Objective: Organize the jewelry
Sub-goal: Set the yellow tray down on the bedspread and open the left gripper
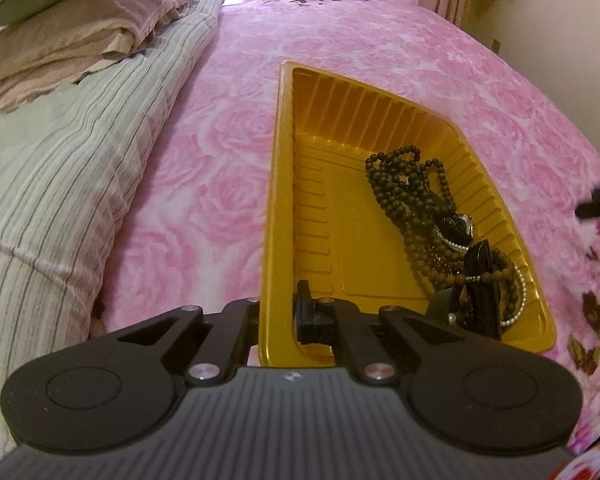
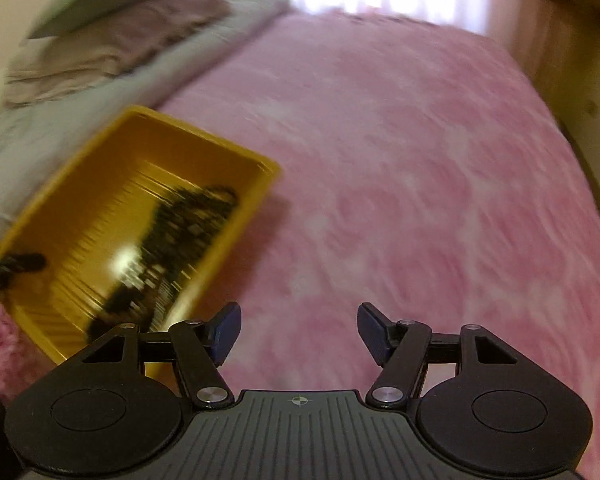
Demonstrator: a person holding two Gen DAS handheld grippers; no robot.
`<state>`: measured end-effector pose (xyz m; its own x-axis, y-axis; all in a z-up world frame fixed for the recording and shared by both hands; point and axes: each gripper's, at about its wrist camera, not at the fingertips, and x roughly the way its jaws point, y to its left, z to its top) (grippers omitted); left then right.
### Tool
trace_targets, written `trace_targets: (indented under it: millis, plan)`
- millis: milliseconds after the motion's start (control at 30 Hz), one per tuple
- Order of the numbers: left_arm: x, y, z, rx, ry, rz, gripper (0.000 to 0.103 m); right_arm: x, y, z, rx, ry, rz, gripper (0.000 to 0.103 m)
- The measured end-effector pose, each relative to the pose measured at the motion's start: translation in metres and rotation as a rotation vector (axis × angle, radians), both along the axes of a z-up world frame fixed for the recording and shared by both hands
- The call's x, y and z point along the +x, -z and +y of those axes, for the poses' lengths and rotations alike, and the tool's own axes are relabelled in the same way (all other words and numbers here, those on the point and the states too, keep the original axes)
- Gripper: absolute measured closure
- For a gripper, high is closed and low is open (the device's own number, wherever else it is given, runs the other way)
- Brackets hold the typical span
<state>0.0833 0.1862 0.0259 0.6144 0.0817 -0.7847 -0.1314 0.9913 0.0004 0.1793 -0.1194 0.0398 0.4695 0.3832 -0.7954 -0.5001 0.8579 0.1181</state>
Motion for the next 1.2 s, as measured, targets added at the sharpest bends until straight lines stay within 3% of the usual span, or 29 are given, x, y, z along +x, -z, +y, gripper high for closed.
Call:
trace_targets:
  millis: [233, 300, 367, 600, 800, 867, 967, 1033, 1100, 1200]
  plan:
    - [-0.007, 0.004, 0.007, -0.037, -0.033, -0.007, 0.091, -0.025, 0.005, -0.025, 0.055, 0.096, 0.024, 0.038]
    - [-0.012, 0.003, 0.010, -0.051, -0.055, -0.024, 0.077, -0.031, 0.006, -0.026, 0.068, 0.102, 0.030, 0.037]
    - [-0.018, 0.001, 0.014, -0.056, -0.079, -0.043, 0.071, -0.037, 0.008, -0.029, 0.086, 0.107, 0.037, 0.037]
    - [-0.046, -0.011, 0.024, -0.071, -0.136, -0.097, 0.070, -0.057, 0.014, -0.034, 0.129, 0.141, 0.056, 0.037]
    - [-0.075, -0.028, 0.007, -0.053, -0.130, -0.152, 0.061, -0.081, 0.017, -0.039, 0.173, 0.164, 0.070, 0.037]
    - [-0.082, -0.031, -0.005, -0.056, -0.123, -0.161, 0.054, -0.089, 0.017, -0.041, 0.186, 0.177, 0.068, 0.037]
    - [-0.088, -0.031, -0.024, -0.077, -0.097, -0.171, 0.032, -0.100, 0.016, -0.044, 0.193, 0.201, 0.053, 0.035]
    - [-0.092, -0.031, -0.040, -0.081, -0.073, -0.169, 0.027, -0.107, 0.015, -0.046, 0.194, 0.209, 0.040, 0.030]
    - [-0.094, -0.030, -0.053, -0.088, -0.064, -0.167, 0.011, -0.113, 0.014, -0.049, 0.186, 0.215, 0.026, 0.027]
    - [-0.096, -0.028, -0.075, -0.085, -0.044, -0.170, 0.002, -0.122, 0.013, -0.053, 0.172, 0.227, 0.004, 0.026]
